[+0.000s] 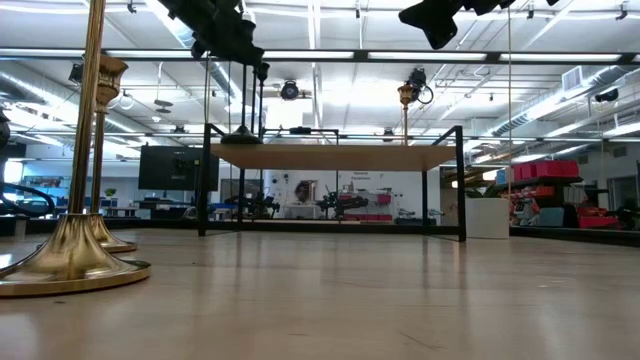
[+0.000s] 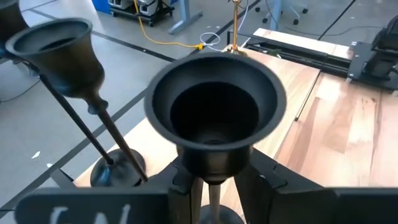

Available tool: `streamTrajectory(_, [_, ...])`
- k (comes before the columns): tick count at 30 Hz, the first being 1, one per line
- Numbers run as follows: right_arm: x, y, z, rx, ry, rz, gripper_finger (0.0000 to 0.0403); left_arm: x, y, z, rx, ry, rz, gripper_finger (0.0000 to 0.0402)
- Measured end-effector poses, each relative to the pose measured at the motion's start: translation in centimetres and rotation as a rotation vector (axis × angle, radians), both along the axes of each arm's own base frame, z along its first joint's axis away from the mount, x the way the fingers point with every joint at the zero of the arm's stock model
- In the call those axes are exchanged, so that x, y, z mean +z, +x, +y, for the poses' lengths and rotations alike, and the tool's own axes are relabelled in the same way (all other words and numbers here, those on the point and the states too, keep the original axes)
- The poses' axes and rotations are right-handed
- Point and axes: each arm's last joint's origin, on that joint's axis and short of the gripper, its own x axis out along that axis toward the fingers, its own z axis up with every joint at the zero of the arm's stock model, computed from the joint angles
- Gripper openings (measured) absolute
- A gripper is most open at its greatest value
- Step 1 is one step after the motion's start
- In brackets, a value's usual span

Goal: Pick & Place candle stick holders
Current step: Put the top gold candle holder on the shelf aligned with the gold candle holder

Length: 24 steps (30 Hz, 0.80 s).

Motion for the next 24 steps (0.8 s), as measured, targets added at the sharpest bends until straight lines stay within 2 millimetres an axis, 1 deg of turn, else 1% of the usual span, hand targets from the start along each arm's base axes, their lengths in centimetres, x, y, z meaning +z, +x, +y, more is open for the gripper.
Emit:
streamTrajectory(4, [0.0,0.0,0.0,-0.003,0.006,0.002,0.0304,0.1,-0.2,-0.1,0.0,0.002,-0.003,0.0109])
streamTrajectory(10, [0.0,0.0,0.0,-0.004,0.009,0.003,0.0304,0.6,-1.2,-0.4,-0.003,0.008,-0.001,0.0169])
streamTrajectory(14, [0.0,0.0,0.0,-0.004,0.009,0.003,0.0304,0.6,-2.0,-0.7,-0.01,-0.011,0.024,0.0199])
streamTrajectory(19, [0.0,0.0,0.0,-0.004,0.009,0.003,0.0304,0.5,-3.3,-1.2,-0.02,-0.045,0.063,0.0218])
streamTrajectory(24, [0.0,0.0,0.0,-0.005,0.011,0.004,0.0304,0.8,-4.7,-2.0,-0.097,-0.103,0.059,0.0219])
